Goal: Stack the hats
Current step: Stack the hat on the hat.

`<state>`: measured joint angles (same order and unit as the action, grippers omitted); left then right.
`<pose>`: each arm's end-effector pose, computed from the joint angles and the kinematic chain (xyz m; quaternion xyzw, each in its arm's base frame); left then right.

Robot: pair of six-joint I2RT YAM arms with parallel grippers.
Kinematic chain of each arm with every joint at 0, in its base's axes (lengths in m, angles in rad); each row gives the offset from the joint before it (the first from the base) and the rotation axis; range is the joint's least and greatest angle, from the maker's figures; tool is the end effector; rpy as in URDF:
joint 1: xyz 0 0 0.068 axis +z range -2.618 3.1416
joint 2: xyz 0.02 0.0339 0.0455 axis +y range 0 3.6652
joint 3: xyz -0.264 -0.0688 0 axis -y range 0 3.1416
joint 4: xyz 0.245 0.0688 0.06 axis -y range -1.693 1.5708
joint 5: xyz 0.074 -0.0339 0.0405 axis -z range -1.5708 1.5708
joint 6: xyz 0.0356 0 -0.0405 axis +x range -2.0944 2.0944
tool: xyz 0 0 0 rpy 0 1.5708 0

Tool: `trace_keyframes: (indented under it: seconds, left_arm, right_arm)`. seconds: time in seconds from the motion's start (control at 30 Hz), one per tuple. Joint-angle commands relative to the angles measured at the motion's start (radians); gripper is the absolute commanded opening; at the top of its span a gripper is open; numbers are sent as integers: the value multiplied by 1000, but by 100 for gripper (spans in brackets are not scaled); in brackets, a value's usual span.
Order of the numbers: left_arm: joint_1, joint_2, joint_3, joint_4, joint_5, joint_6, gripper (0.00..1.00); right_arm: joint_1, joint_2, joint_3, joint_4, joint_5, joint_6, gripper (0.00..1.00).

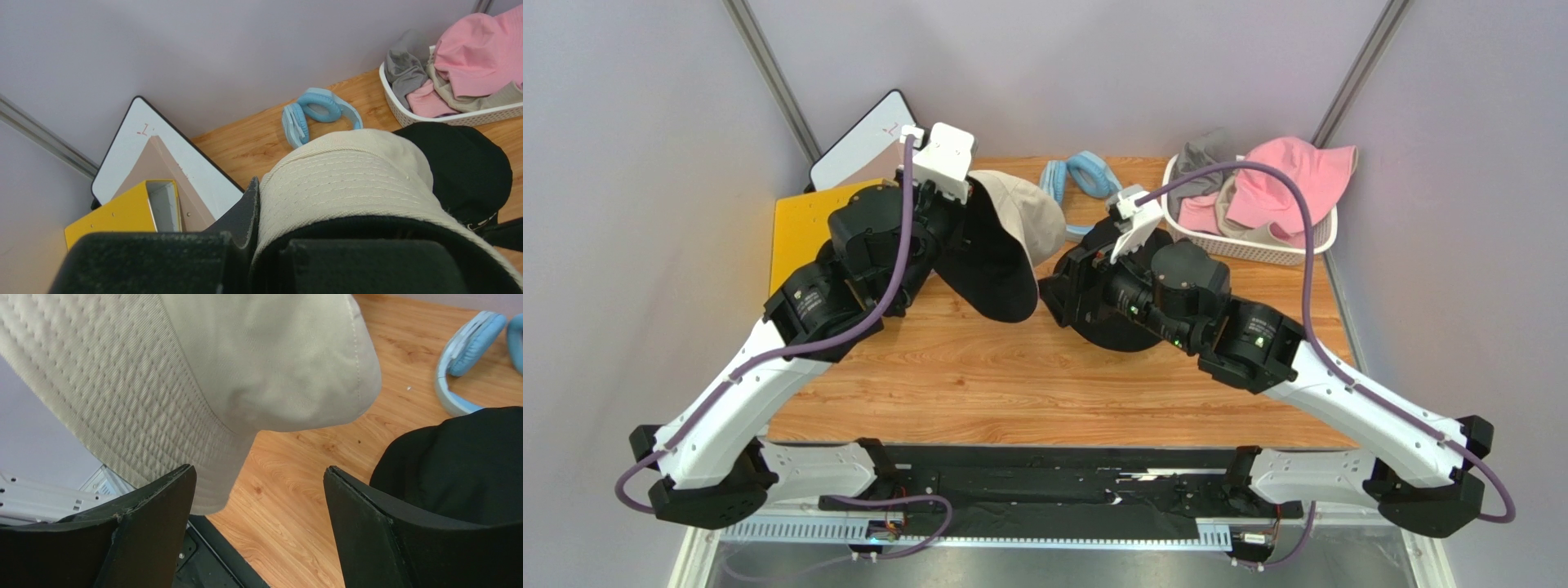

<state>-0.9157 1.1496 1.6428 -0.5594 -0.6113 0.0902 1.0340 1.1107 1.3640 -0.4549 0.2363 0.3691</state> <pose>0.1395 -0.1480 0.5164 0.1555 0.7092 -0.0601 0.6851 0.1255 0.1945 0.4478 -0.1806 0.7515 0.3355 0.5386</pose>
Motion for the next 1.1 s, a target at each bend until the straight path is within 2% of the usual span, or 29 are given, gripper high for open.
trace_keyframes:
  seconds: [0.0,0.27,0.43,0.67,0.87,0.9,0.93,1.0,1.03,1.07]
  left_arm:
    - [1,13,35,-27,-11,-50,0]
    - [1,47,11,-40,-73,-35,0]
    - [1,68,22,-53,-84,-29,0]
    - [1,70,17,-54,-68,-44,0]
    - [1,45,-1,-50,-58,-61,0]
    - [1,41,-6,-45,-58,-64,0]
    - [1,36,-15,-40,-61,-70,0]
    - [1,25,-24,-30,-67,-79,0]
    - [3,21,-38,-24,-68,-86,0]
    - [6,18,-46,-17,-64,-84,0]
  right_arm:
    - [49,-28,-51,122,-22,-21,82]
    - [67,-112,-83,68,142,-50,82]
    - [67,-155,-111,91,124,-68,84]
    - [67,-37,-83,142,66,-91,84]
    - [67,60,-43,160,228,-151,82]
    - [67,66,-40,163,236,-168,79]
    - [67,78,-28,165,244,-174,64]
    - [67,84,-13,168,262,-180,47]
    - [67,86,-5,165,264,-188,21]
    - [69,89,15,162,271,-191,12]
